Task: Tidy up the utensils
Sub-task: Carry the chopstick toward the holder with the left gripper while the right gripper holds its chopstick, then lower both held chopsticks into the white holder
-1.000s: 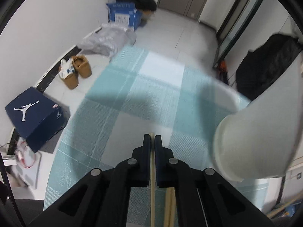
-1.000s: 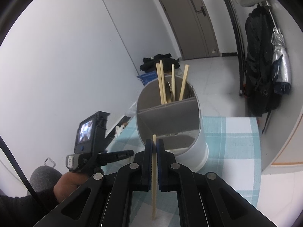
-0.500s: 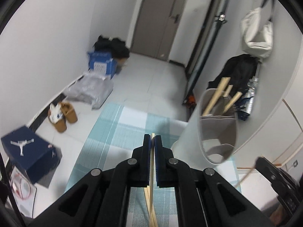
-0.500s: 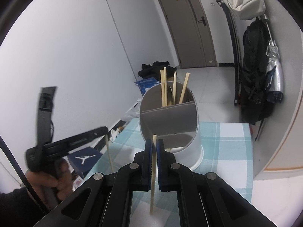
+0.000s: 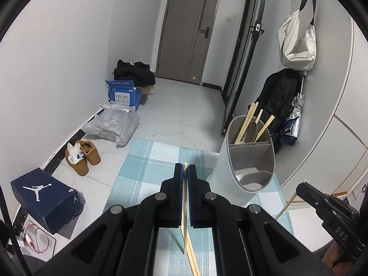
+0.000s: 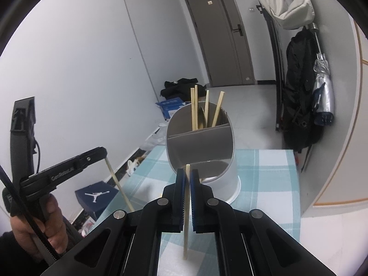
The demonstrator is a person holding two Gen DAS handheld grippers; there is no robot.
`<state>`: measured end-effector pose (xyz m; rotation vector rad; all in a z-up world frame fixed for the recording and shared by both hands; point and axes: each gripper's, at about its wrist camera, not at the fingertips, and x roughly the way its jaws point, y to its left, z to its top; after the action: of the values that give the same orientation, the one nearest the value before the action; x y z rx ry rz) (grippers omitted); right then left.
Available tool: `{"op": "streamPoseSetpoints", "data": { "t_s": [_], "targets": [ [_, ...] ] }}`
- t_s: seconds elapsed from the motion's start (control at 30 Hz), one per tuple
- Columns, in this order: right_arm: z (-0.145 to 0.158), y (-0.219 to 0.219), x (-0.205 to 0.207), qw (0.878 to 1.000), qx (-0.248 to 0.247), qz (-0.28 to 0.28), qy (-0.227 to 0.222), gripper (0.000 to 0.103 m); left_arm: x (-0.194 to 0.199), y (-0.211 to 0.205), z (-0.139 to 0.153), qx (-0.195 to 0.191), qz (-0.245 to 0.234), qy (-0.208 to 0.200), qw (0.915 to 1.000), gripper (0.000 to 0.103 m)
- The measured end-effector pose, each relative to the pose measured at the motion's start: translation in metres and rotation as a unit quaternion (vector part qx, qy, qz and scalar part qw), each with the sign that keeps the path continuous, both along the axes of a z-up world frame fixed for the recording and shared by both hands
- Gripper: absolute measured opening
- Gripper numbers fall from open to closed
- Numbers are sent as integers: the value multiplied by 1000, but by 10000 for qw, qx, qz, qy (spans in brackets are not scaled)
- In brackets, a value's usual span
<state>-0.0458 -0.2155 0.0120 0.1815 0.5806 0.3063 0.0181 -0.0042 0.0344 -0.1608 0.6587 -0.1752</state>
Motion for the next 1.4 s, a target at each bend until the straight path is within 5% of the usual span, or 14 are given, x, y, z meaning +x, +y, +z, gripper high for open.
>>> {"op": "streamPoseSetpoints", "data": {
  "t_s": [0.23,0.57,0.97,1.4],
  "targets": [
    [8,6,-5,9996,-252,-76,-65,4,-12,-2,7,48,-128,-36,9999,1],
    [21,-5,-17,9996,39,-242,-119,4,-20,2,30,-159,-162,-166,9996,0],
    [84,-15,-17,9976,253,-183,-614,4,-11,-7,82,-431,-203,-511,9976,1],
    [148,-23,26,9935,277,-143,-1097,4,31,-20,123,-636,-445,-794,9938,0]
  ]
}}
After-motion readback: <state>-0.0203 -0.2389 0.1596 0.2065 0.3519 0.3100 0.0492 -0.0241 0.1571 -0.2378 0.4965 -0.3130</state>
